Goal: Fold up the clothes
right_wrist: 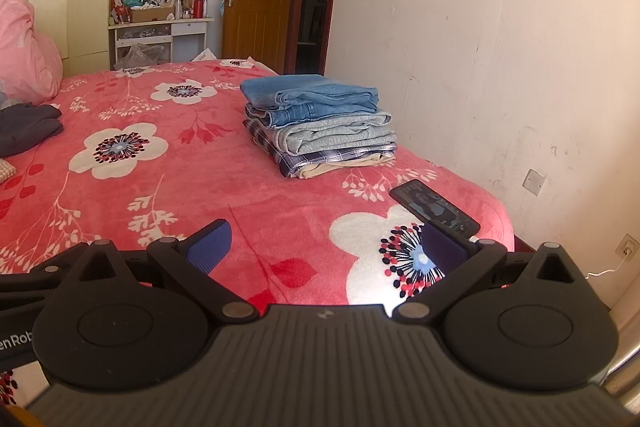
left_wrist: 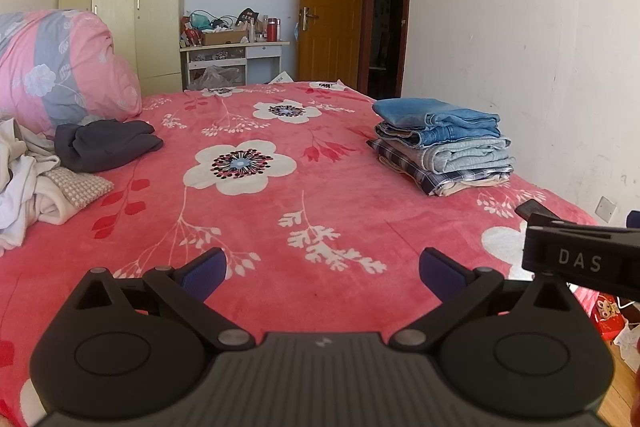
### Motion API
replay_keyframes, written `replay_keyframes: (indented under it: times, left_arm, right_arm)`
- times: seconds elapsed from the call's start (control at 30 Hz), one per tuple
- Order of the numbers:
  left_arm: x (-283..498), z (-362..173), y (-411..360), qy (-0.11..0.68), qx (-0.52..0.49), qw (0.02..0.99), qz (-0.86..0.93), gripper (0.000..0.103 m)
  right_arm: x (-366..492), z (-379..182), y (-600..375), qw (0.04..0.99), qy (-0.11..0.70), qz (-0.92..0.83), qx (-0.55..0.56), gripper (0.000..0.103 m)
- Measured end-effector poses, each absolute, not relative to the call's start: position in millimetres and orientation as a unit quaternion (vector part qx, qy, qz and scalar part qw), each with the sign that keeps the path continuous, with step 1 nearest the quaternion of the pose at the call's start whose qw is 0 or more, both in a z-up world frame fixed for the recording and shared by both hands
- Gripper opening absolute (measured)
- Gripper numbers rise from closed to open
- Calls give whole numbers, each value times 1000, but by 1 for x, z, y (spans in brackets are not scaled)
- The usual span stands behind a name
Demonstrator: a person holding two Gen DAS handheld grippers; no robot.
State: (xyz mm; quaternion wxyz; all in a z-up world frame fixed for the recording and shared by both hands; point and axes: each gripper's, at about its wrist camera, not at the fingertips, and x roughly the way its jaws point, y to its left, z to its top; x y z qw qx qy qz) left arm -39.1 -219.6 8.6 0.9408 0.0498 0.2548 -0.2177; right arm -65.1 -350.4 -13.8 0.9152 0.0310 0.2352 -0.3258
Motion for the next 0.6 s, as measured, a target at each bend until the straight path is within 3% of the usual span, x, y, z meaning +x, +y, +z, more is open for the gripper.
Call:
replay_keyframes:
  times: [0.6]
  left_arm:
    - [-39,10,-219,251,51,942,-218,103]
  right_arm:
    - [-65,-11,-349,916,233,-325,31,102]
